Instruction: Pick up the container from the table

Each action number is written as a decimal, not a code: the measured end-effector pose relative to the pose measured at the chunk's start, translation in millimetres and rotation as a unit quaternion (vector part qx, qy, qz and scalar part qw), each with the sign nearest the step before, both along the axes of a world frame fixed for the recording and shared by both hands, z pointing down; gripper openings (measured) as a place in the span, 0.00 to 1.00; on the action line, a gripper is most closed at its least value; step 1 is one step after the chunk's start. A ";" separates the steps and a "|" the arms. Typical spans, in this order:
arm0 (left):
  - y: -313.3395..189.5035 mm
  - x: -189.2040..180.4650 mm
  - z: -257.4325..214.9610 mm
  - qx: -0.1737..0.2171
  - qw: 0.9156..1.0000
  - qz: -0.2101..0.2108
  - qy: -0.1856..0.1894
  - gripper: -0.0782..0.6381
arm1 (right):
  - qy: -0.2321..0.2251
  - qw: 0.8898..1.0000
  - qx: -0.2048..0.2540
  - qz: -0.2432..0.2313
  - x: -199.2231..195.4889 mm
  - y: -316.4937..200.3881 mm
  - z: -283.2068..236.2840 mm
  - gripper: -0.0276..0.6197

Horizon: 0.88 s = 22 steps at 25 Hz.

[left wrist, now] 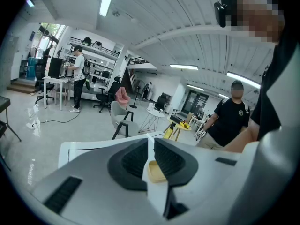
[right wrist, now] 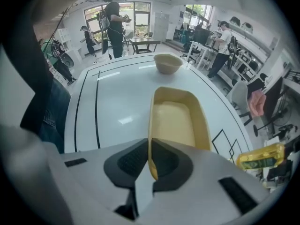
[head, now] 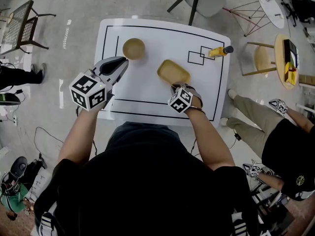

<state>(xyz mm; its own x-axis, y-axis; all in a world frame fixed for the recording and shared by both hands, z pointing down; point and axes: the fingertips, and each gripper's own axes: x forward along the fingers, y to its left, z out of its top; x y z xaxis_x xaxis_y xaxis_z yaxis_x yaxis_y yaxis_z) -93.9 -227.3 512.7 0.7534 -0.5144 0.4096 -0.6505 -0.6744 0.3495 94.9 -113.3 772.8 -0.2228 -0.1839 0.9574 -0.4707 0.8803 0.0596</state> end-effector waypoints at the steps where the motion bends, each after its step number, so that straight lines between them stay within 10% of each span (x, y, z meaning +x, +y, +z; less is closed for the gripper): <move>1: 0.5 0.7 -0.4 0.001 1.000 0.000 0.000 0.17 | 0.000 1.000 0.001 0.000 0.8 -0.1 -0.5 0.08; 22: 17.9 4.0 -25.4 0.021 1.000 0.003 -0.001 0.17 | 0.008 1.000 0.023 -0.019 2.3 10.6 -27.5 0.08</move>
